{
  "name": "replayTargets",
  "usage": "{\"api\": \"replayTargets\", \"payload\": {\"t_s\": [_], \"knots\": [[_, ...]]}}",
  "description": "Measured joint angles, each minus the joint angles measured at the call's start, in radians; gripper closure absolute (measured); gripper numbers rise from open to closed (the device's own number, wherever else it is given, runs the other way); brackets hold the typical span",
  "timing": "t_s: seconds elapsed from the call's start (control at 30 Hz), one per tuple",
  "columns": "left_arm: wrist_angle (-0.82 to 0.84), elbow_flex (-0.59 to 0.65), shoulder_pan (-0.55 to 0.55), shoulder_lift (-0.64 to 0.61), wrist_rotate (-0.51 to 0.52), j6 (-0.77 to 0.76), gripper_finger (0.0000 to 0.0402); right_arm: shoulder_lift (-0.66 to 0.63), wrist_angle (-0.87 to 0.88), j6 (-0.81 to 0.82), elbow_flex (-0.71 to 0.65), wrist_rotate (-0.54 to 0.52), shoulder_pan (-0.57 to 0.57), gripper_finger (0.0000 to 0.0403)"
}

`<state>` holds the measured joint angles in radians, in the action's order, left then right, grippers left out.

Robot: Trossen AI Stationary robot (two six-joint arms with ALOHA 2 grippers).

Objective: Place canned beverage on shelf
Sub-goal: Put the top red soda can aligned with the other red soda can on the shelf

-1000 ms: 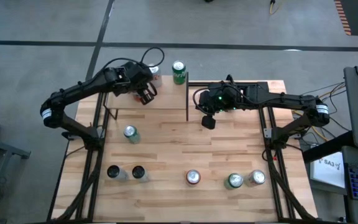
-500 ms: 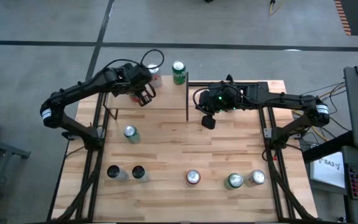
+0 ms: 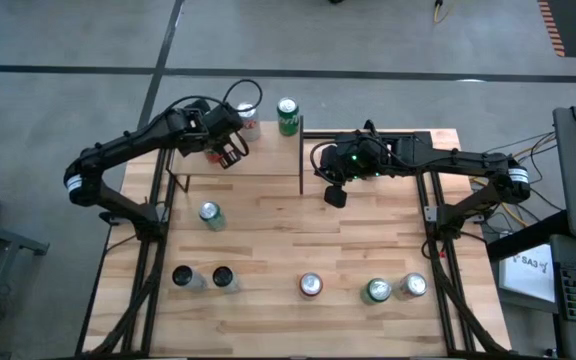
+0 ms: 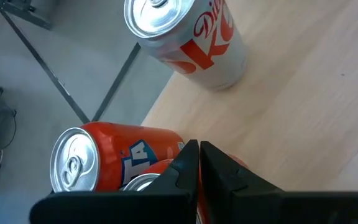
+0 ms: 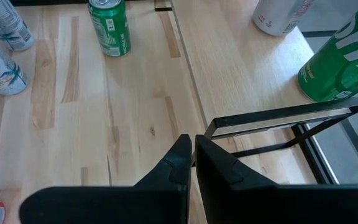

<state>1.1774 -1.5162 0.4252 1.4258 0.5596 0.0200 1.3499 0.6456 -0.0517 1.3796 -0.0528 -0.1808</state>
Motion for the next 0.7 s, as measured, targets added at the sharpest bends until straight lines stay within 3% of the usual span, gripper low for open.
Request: {"api": "replayTargets", "payload": {"t_s": [0.27, 0.47, 0.7], "knots": [[-0.033, 0.0, -0.006, -0.042, -0.012, -0.001, 0.0402, 0.0, 0.0, 0.0, 0.0, 0.0, 0.0, 0.039], [-0.082, 0.0, -0.012, -0.085, -0.269, -0.003, 0.0402, 0.0, 0.0, -0.003, 0.0, 0.0, 0.0, 0.039], [-0.067, 0.0, -0.011, -0.084, -0.227, -0.031, 0.0402, 0.0, 0.0, -0.002, 0.0, 0.0, 0.0, 0.039]]}}
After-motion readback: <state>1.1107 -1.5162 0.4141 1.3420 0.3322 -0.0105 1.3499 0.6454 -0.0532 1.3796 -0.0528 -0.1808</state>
